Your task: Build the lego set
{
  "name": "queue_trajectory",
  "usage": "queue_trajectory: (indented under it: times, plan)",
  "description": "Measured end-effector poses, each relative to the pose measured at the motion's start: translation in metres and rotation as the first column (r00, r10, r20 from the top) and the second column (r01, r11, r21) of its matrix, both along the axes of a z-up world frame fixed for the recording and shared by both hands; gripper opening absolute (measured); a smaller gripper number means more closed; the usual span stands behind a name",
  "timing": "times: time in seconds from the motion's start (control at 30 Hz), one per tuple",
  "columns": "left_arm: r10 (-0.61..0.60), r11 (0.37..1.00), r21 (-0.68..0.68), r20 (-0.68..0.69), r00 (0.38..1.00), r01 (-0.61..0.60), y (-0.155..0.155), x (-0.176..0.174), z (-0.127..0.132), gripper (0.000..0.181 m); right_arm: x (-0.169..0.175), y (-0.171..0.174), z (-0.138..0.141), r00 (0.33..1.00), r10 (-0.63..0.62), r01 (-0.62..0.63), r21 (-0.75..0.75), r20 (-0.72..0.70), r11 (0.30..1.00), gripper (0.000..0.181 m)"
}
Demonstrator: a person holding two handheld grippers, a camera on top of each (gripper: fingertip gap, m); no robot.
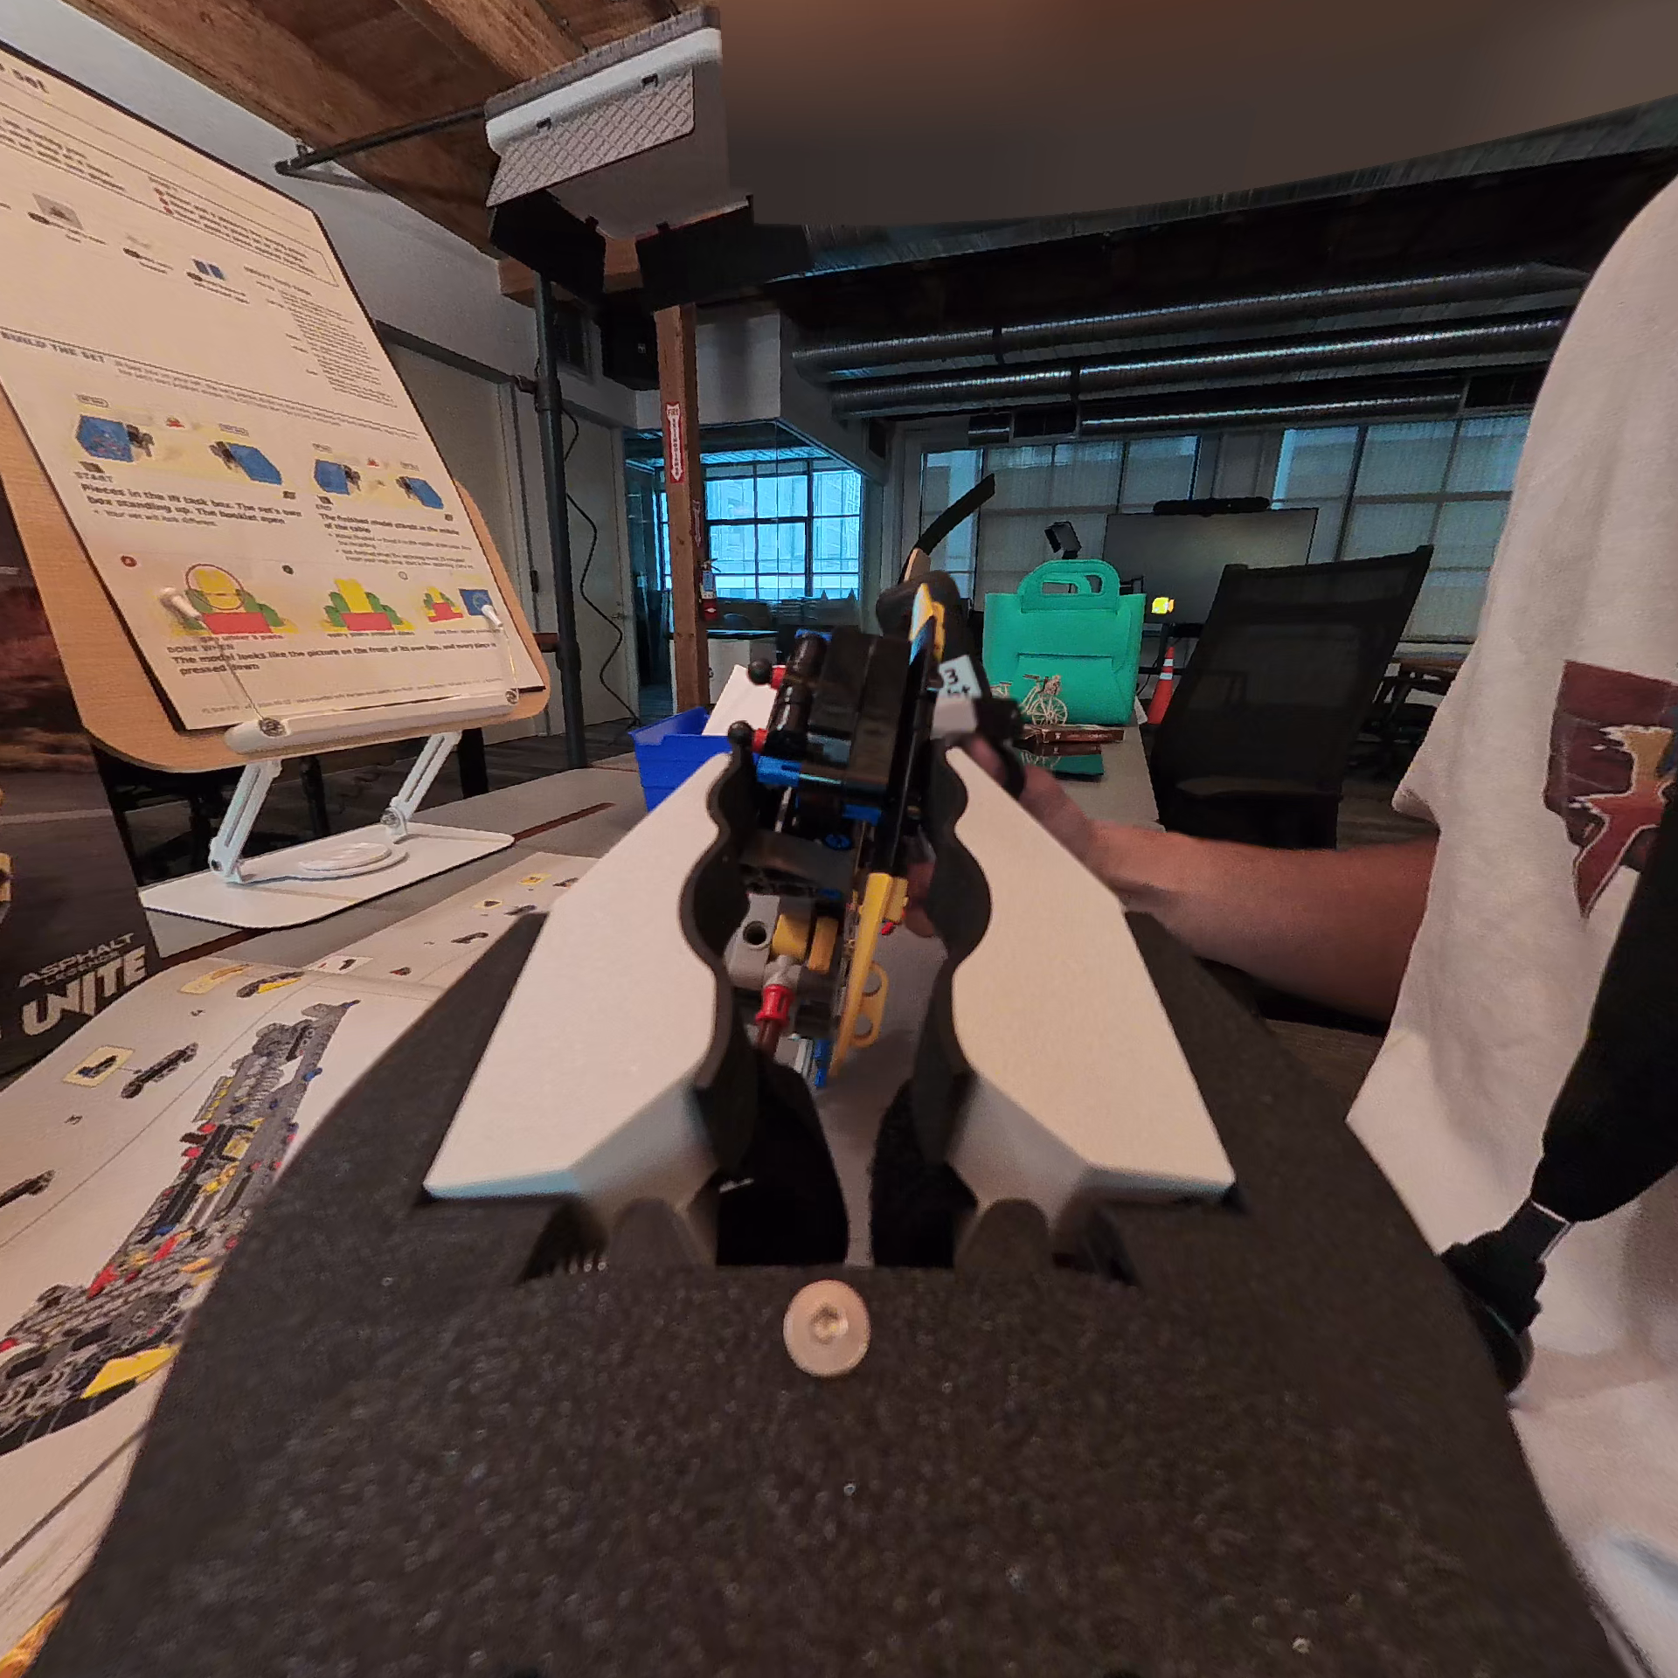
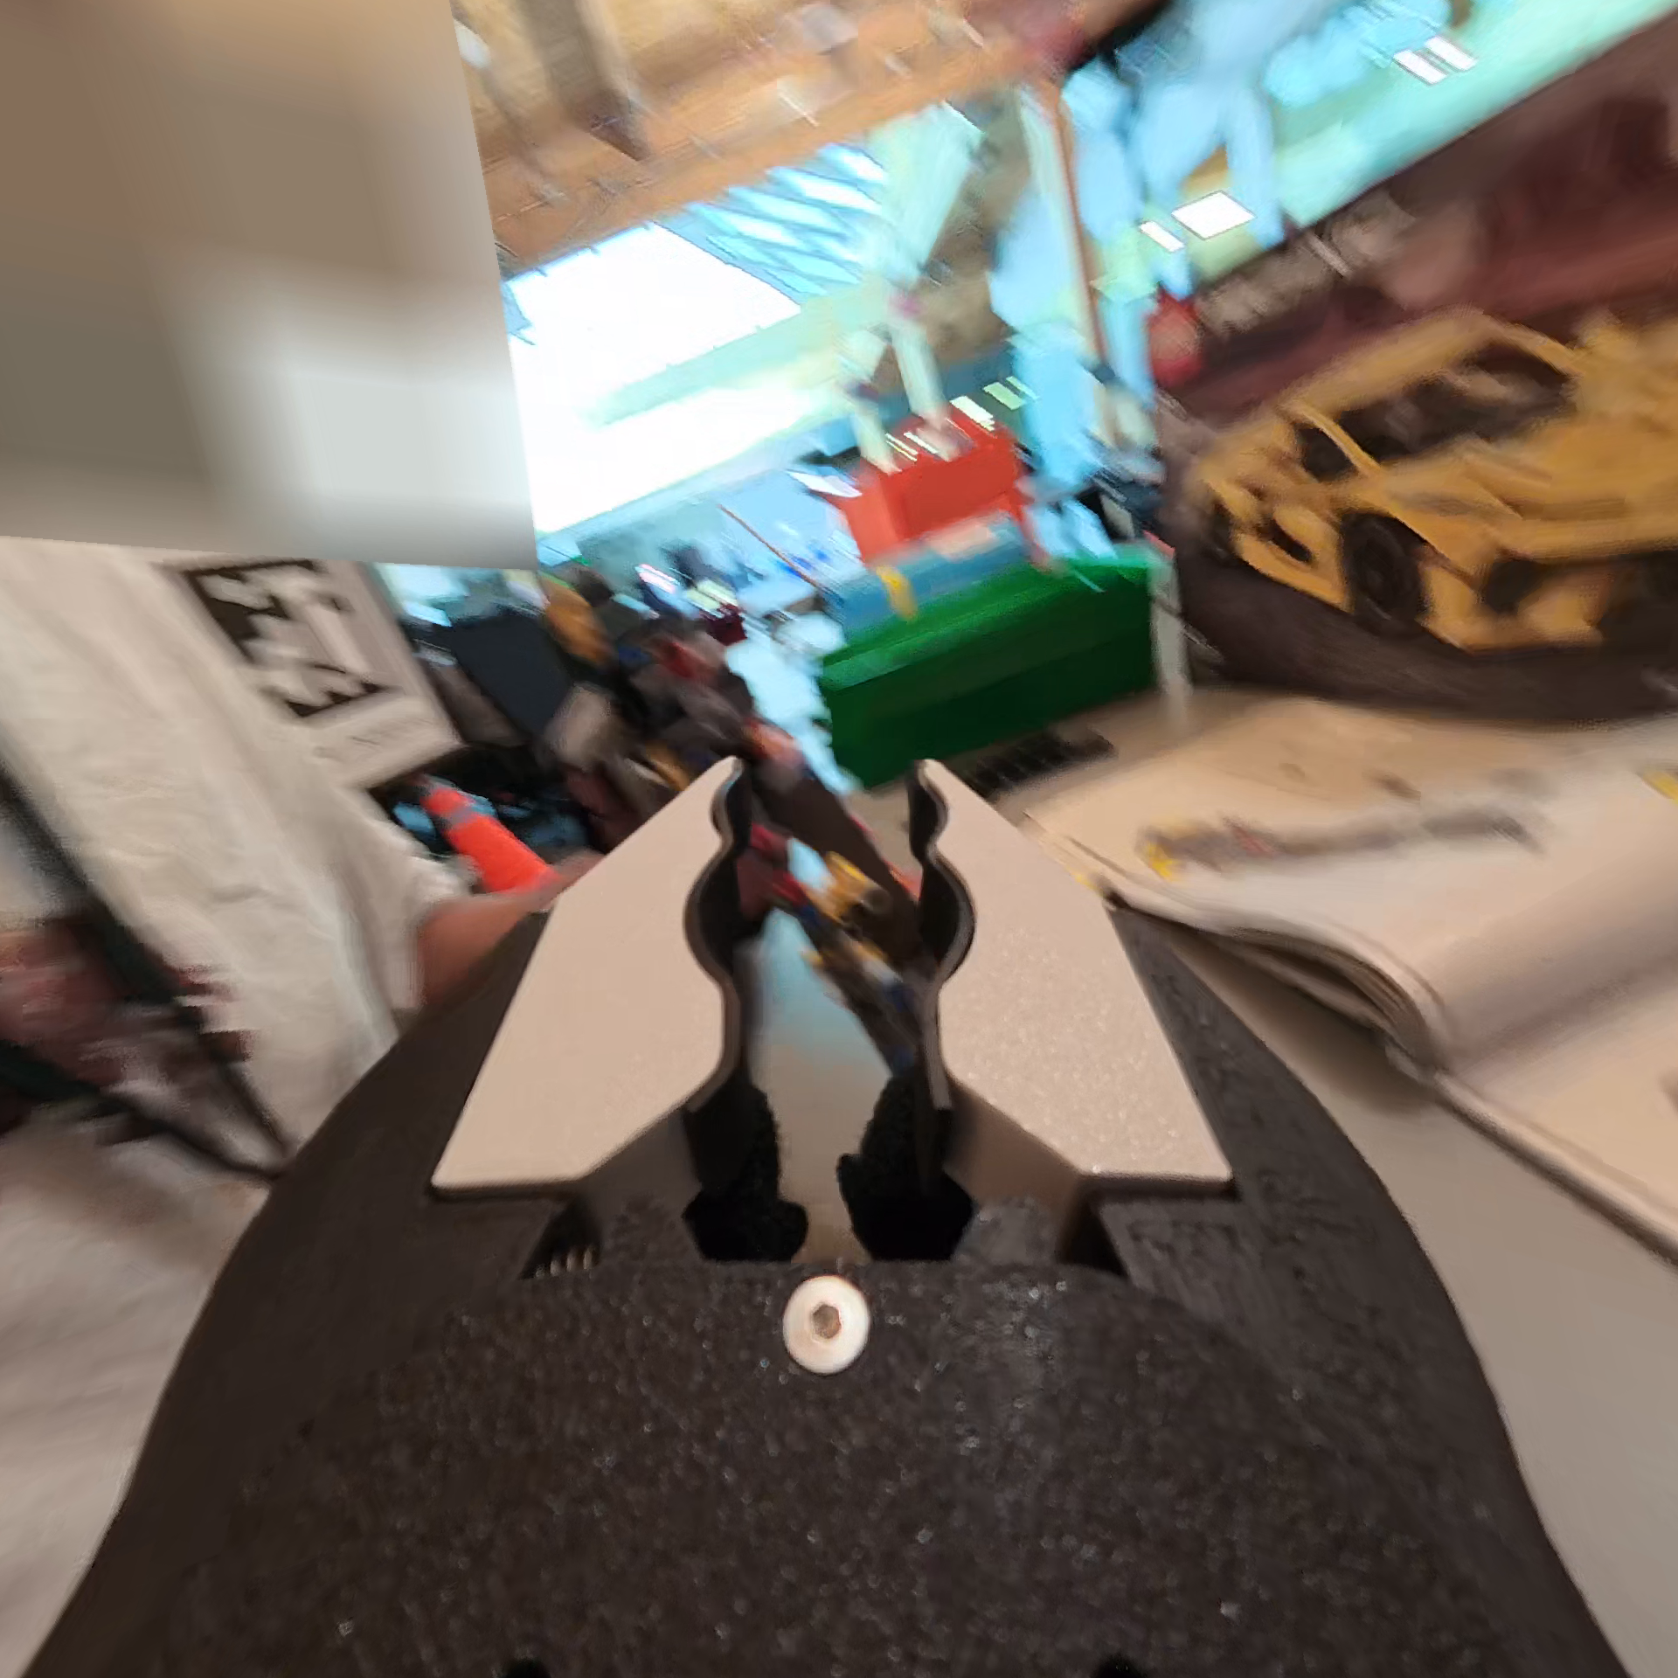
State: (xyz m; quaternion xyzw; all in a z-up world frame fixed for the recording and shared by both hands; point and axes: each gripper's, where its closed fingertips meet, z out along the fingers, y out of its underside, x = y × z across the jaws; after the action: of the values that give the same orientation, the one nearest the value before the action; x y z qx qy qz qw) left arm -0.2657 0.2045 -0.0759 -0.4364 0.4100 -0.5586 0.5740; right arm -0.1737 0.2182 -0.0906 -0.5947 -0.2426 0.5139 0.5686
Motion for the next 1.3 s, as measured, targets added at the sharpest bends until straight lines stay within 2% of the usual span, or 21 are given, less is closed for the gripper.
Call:
queue_trajectory:
  times: [0.03, 0.07, 0.17, 0.3, 0.4, 0.47, 0.63, 0.73, 0.87, 1.07, 1.3]
  plan:
    - [0.001, 1.000, 0.009, -0.001, 1.000, -0.001, -0.001, 0.001, 0.000, 0.034, -0.002, -0.007, 0.012, 0.999, 0.037, -0.036, 0.023, -0.019, 0.999, 0.036]
    - [-0.002, 1.000, 0.024, -0.008, 1.000, 0.002, -0.003, 0.002, 0.000, 0.034, -0.007, -0.014, 0.019, 0.998, 0.060, -0.061, 0.036, 0.027, 0.997, 0.041]
    - [-0.001, 0.995, 0.095, -0.039, 0.999, 0.005, -0.013, 0.006, -0.001, 0.035, -0.032, -0.042, 0.031, 0.938, 0.102, -0.154, 0.136, 0.332, 0.979, 0.044]
    - [-0.007, 0.986, 0.164, -0.074, 0.997, 0.019, -0.026, 0.015, 0.001, 0.034, -0.061, -0.065, 0.053, 0.854, 0.001, -0.193, 0.315, 0.520, 0.929, 0.044]
    - [0.000, 0.972, 0.234, -0.115, 0.993, 0.027, -0.038, 0.022, 0.004, 0.034, -0.066, -0.064, 0.041, 0.747, -0.122, -0.164, 0.358, 0.654, 0.919, 0.038]
    - [0.020, 0.964, 0.265, -0.141, 0.990, 0.018, -0.044, 0.026, 0.005, 0.034, -0.065, -0.062, 0.033, 0.693, -0.203, -0.153, 0.415, 0.692, 0.897, 0.034]
    - [0.038, 0.965, 0.261, -0.194, 0.980, 0.015, -0.046, 0.034, 0.009, 0.034, -0.063, -0.066, 0.034, 0.649, -0.344, -0.145, 0.554, 0.679, 0.820, 0.025]
    - [0.035, 0.962, 0.272, -0.221, 0.975, 0.027, -0.048, 0.037, 0.014, 0.034, -0.060, -0.068, 0.039, 0.661, -0.331, -0.148, 0.549, 0.673, 0.822, 0.025]
    - [0.049, 0.960, 0.280, -0.249, 0.967, 0.023, -0.047, 0.042, 0.021, 0.034, -0.055, -0.066, 0.045, 0.704, -0.236, -0.172, 0.483, 0.670, 0.858, 0.024]
    - [0.094, 0.946, 0.324, -0.265, 0.960, -0.004, -0.045, 0.047, 0.022, 0.033, -0.049, -0.064, 0.046, 0.699, -0.262, -0.168, 0.509, 0.665, 0.845, 0.024]
    - [0.076, 0.951, 0.309, -0.244, 0.967, 0.004, -0.046, 0.053, 0.025, 0.033, -0.045, -0.065, 0.049, 0.746, -0.253, -0.147, 0.524, 0.615, 0.839, 0.023]
